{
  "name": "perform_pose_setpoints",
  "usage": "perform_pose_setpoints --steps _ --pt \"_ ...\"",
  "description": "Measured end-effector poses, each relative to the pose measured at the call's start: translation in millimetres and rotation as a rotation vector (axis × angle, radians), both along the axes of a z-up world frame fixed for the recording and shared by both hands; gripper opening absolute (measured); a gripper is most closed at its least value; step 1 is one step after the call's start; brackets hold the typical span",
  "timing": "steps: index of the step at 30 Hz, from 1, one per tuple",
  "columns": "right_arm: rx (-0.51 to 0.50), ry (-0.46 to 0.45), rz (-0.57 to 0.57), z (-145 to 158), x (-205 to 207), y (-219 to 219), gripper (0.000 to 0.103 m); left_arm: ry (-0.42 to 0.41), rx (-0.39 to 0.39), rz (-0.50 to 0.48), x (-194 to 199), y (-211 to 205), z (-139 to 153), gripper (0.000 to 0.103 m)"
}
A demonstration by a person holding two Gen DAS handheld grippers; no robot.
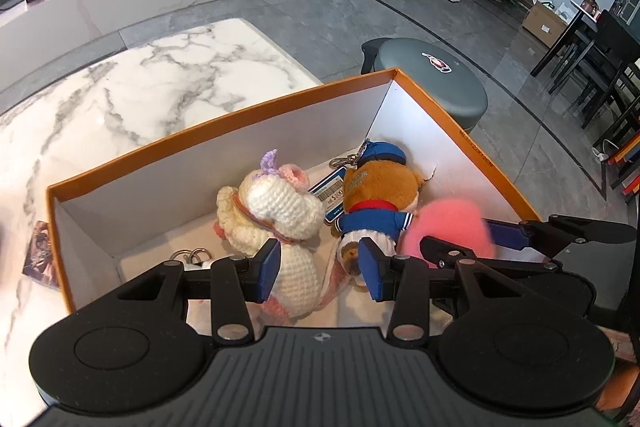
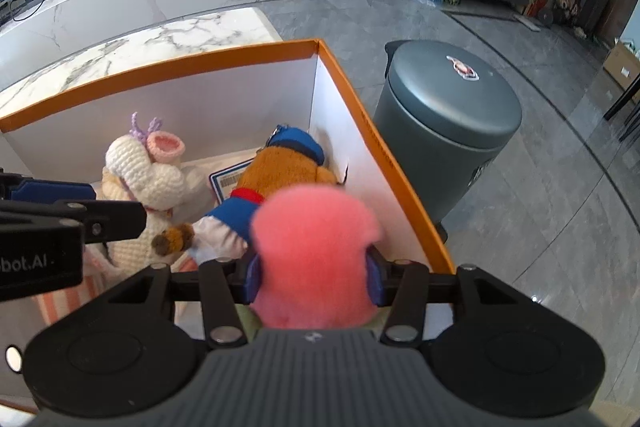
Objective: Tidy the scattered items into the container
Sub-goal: 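Open the left gripper releasing the teddy bear while the right gripper releases the pompom, then raise both grippers out of the orange box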
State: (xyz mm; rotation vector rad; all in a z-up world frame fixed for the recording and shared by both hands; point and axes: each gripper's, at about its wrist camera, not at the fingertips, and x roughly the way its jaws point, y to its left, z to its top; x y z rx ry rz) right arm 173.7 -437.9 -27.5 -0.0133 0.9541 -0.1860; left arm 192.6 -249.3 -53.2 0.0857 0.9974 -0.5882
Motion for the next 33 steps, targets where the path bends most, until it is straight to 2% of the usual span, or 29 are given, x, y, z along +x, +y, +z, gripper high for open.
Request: perform_pose_setpoints --steps 19,33 --pt "0.017 -0.051 0.039 35 -35 25 0.053 -0.065 0.012 0.063 -45 28 31 0.05" --pt "-0.011 -0.112 0.107 67 -73 66 0.053 -0.156 -0.016 0.122 -86 67 64 0.05"
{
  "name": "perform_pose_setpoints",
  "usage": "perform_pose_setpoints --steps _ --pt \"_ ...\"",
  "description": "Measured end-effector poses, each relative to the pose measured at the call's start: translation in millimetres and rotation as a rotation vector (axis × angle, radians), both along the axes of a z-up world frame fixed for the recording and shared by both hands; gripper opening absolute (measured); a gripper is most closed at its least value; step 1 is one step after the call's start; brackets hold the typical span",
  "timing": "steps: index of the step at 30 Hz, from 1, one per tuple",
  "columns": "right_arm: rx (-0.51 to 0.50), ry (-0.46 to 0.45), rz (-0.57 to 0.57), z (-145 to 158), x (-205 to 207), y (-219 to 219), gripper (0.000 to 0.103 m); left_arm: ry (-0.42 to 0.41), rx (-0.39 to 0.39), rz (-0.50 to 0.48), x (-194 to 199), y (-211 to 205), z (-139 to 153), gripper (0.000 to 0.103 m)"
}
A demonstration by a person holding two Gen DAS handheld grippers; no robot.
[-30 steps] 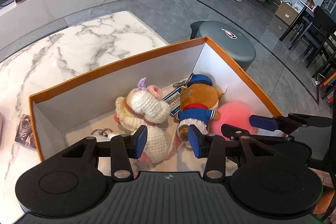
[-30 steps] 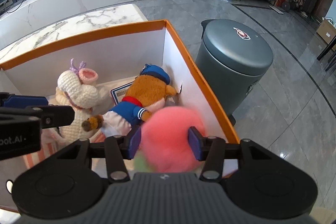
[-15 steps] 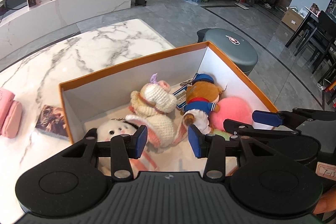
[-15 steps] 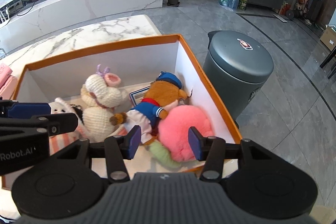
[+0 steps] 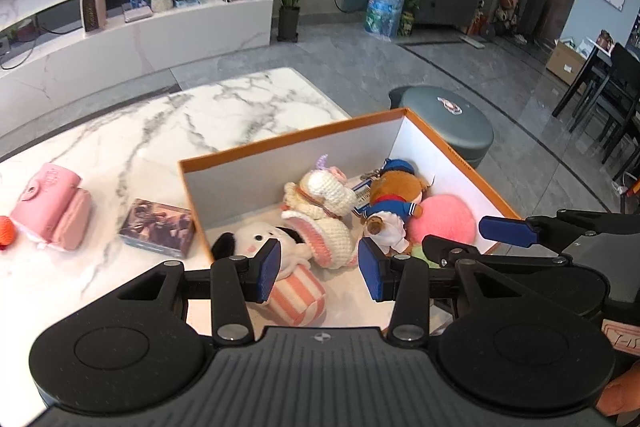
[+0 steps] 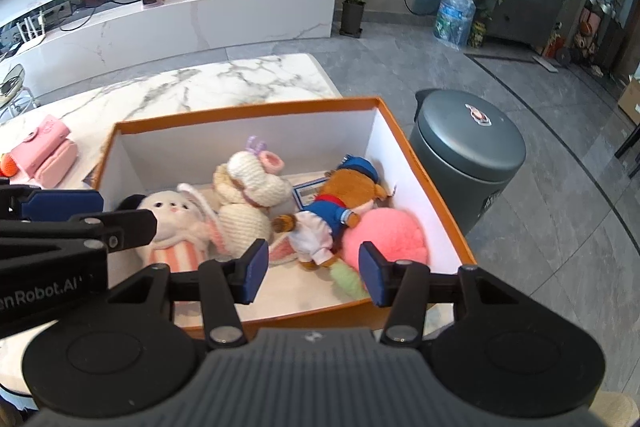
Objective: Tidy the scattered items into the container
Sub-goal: 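Raise both grippers out of the orange box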
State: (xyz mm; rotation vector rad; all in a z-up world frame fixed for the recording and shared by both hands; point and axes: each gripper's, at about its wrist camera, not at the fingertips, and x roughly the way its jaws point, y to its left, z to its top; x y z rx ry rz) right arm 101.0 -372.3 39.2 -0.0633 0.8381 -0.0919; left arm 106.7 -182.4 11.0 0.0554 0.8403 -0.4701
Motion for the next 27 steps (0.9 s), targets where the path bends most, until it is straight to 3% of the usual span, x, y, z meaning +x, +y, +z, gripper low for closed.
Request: perform_pose_setpoints --steps 9,27 --pt "-0.039 -0.048 0.068 17 -30 38 0.053 -0.056 -0.014 0.076 -30 39 16 0.05" --pt "-0.1 -0.084 0.238 23 -90 123 0.058 -0.097 -0.058 0.18 -80 107 15 0.05"
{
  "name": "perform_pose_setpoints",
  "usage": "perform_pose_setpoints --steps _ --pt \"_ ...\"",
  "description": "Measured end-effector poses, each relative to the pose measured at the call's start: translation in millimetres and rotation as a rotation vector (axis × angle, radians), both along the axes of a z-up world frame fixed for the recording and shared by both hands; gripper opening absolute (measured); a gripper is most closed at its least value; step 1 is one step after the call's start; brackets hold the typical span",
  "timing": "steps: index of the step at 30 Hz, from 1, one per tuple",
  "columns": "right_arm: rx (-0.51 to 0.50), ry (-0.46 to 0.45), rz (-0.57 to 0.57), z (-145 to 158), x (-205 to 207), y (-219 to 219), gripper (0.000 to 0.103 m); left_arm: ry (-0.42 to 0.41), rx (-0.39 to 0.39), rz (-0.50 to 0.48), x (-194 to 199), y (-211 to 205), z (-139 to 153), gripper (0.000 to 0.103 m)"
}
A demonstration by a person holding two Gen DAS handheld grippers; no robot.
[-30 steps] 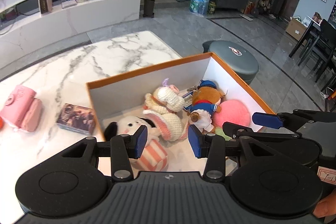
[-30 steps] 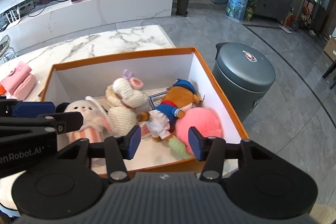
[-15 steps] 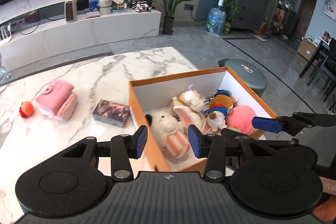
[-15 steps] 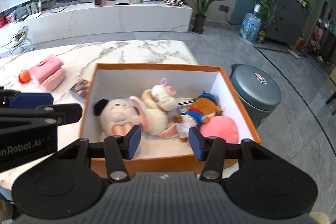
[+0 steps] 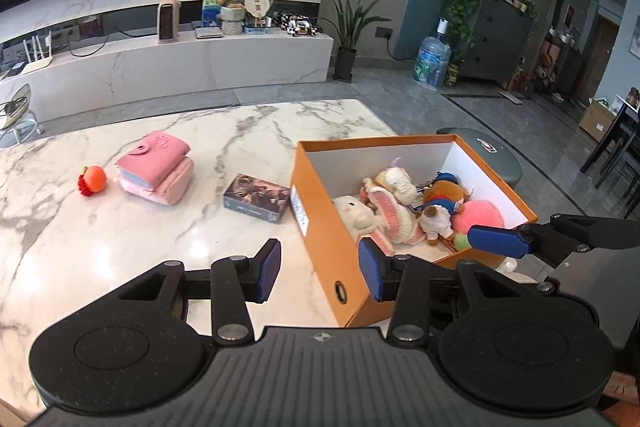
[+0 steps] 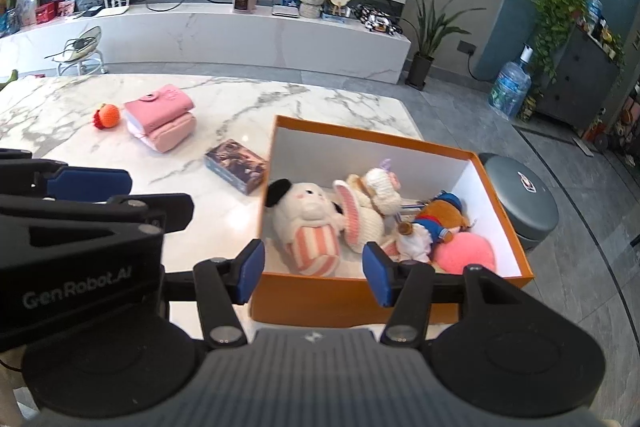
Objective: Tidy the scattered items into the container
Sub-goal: 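Raise both grippers out of the orange box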
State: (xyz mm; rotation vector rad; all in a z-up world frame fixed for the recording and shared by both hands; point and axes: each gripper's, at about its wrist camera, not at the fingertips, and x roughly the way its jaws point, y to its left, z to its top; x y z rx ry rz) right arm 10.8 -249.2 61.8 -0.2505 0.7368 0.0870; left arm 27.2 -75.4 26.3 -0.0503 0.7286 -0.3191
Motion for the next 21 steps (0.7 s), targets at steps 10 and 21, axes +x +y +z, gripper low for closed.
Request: perform_pose_setpoints --steps 10,21 --pt "-0.019 0.03 0.07 -17 -4 42 0.058 0.031 0.003 0.061 4 38 -23 0.05" --pt "-0.039 0.055 0.139 -37 21 90 0.058 0.038 -0.007 0.154 25 87 -42 0.05"
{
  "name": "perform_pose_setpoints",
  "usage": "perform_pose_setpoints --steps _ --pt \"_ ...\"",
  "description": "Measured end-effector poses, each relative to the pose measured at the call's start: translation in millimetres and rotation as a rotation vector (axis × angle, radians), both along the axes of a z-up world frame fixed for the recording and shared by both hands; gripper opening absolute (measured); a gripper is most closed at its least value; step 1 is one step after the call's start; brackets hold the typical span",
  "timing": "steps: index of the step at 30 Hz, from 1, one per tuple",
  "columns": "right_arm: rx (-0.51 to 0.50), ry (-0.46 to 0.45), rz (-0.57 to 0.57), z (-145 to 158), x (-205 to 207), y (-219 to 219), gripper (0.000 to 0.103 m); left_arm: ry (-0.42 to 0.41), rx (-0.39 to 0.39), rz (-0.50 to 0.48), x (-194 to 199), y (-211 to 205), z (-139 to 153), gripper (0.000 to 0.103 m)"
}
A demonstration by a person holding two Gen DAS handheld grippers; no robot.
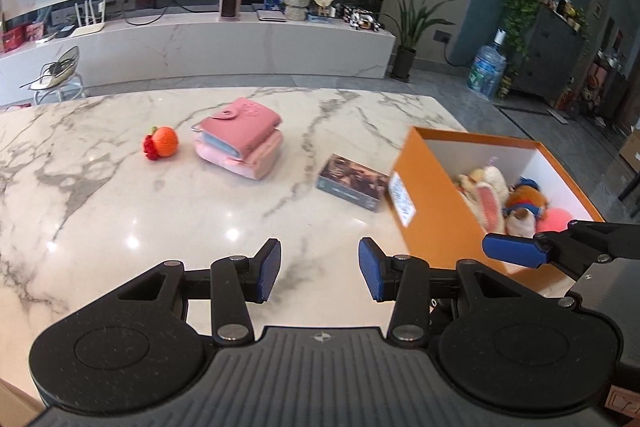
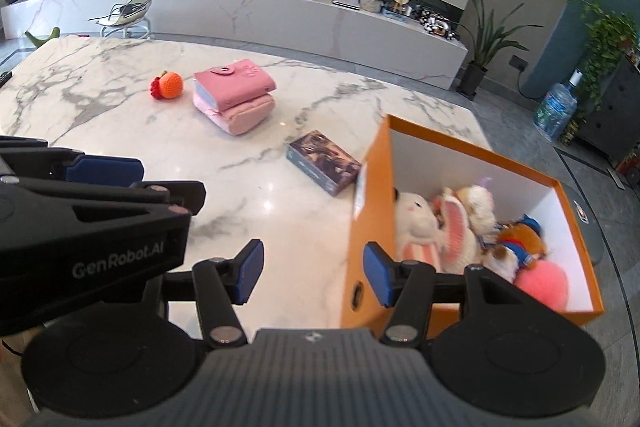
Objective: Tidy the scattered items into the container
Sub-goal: 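Raise both grippers out of the orange box, then move the left gripper to the pink card wallet while the right gripper approaches the card deck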
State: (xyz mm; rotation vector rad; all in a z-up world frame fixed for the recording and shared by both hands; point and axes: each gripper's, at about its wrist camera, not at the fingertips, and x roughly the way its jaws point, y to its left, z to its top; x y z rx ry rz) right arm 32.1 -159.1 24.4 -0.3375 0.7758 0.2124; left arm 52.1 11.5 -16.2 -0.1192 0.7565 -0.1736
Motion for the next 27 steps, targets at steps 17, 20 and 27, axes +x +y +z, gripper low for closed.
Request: perform_pose_setpoints --steps 17,20,27 --pt "0.007 0.04 0.005 -28 75 45 0.058 0.055 -0.066 0.108 67 65 -30 0.056" --pt "0.003 0.05 -0.011 -38 93 48 0.059 0.066 -0.053 0.113 85 66 -36 0.057" --pt "-0.043 0.056 -0.052 -61 131 49 0.059 0.116 -0.088 0.115 128 71 -52 0.058"
